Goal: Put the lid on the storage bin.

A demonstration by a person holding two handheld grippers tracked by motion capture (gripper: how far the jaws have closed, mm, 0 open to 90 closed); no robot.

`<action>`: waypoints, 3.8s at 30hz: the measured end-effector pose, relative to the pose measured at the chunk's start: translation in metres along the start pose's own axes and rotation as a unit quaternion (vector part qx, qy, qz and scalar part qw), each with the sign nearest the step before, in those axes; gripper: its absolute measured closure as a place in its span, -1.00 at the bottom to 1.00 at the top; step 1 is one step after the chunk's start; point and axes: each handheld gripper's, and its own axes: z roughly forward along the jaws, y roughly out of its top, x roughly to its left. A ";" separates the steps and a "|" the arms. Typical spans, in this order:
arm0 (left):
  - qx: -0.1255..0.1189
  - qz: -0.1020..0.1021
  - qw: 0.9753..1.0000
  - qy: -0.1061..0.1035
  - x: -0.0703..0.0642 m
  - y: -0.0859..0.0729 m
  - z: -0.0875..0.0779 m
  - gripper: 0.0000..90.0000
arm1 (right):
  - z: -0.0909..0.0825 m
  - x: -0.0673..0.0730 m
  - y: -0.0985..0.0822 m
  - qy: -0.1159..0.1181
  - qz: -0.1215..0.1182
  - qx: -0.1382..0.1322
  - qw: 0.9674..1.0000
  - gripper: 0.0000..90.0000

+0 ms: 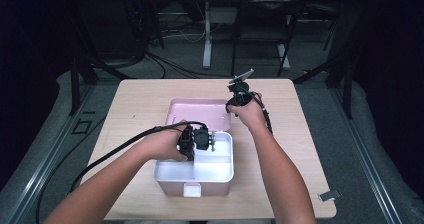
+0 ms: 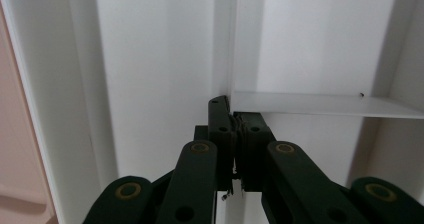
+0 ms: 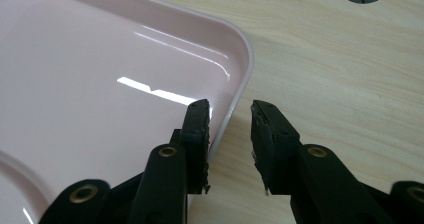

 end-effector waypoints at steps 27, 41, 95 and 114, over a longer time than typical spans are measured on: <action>0.000 0.000 1.000 0.002 0.000 0.000 0.000 0.93 | 0.019 0.002 0.006 -0.005 0.052 0.001 0.999 0.67; -0.001 -0.001 1.000 0.001 0.000 0.000 0.000 0.93 | 0.024 -0.001 0.003 0.003 0.073 0.001 0.997 0.68; 0.000 0.002 1.000 -0.003 0.001 0.000 0.000 0.93 | -0.034 0.013 0.004 -0.010 0.061 -0.093 0.994 0.89; -0.001 0.000 1.000 -0.002 0.001 0.000 0.000 0.93 | -0.061 0.020 -0.005 -0.001 0.046 -0.137 0.990 0.91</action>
